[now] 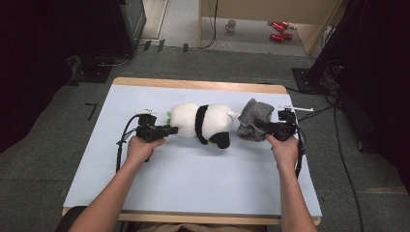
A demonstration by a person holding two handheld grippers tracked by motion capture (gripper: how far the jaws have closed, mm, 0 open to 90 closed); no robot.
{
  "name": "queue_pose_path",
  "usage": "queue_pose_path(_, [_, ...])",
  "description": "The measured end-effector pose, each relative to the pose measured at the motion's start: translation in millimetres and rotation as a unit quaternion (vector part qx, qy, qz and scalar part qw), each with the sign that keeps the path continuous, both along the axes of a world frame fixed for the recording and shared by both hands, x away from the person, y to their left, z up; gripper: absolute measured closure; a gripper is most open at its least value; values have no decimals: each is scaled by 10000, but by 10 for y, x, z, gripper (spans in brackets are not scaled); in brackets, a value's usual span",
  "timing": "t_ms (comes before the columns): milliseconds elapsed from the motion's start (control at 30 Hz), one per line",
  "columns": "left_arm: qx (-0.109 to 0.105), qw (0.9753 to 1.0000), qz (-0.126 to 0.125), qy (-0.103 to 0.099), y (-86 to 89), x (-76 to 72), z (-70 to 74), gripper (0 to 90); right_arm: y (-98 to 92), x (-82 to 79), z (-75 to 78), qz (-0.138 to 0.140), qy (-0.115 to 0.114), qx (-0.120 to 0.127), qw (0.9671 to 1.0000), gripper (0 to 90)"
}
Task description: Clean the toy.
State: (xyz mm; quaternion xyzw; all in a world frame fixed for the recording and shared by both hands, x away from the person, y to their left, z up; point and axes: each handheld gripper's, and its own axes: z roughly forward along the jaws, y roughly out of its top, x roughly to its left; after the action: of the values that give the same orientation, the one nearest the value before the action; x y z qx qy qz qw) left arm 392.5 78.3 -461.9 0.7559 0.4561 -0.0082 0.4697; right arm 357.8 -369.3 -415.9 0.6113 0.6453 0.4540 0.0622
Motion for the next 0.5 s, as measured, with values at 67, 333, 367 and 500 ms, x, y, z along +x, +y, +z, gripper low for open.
queue_pose_path(67, [55,10000,-34,-36,-11,-11,-1,668,-5,-16,100,36,-178,95,9998,801])
queue_pose_path(333, [273,9994,-158,-159,-43,-76,-9,663,175,-58,460,409,-717,371,9959,801])
queue_pose_path(367, [297,9993,-166,-179,-51,-90,-11,662,212,-58,496,477,-759,436,9950,801])
queue_pose_path(500, [409,9988,-183,-221,-57,-131,-18,656,375,-49,600,813,-931,736,9896,800])
